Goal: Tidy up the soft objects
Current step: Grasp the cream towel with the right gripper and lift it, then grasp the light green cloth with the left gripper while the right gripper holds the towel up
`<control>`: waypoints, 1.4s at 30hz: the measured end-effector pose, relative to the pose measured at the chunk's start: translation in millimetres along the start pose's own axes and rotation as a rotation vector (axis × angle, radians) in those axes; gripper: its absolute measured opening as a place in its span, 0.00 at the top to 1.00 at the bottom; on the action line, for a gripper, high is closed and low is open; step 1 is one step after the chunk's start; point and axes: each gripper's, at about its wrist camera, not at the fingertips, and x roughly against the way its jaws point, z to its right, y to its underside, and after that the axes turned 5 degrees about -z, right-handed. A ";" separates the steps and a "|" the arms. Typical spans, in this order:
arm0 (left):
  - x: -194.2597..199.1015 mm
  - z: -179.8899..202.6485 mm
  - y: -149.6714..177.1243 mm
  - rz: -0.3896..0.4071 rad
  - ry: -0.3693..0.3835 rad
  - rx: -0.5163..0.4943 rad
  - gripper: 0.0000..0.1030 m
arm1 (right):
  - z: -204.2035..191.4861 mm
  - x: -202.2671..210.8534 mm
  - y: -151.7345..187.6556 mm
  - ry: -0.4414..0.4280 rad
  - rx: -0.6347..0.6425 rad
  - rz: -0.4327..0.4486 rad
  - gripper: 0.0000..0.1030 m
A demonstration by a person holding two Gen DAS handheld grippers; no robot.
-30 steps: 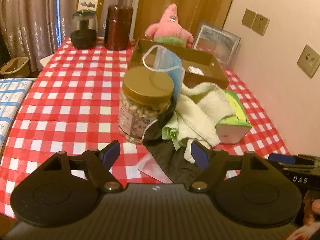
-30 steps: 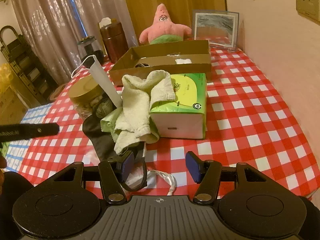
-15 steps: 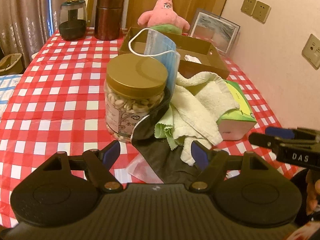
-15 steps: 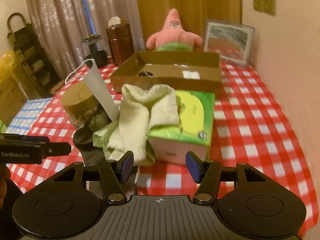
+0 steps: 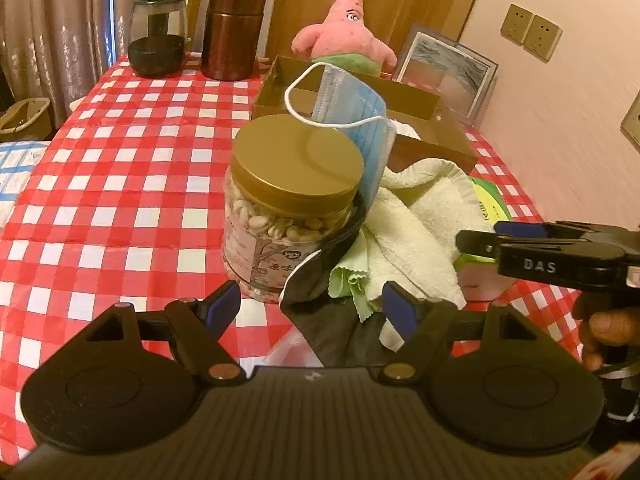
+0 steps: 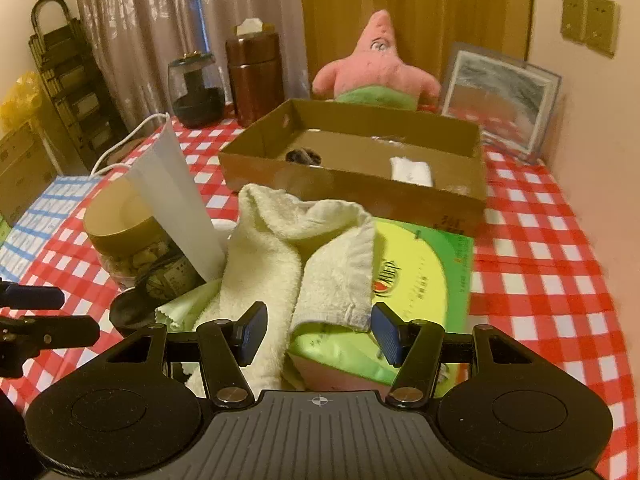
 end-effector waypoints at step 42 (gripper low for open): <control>0.3 -4.0 6.7 -0.005 0.026 0.034 0.27 | -35.8 46.4 -2.2 0.067 0.281 0.170 0.88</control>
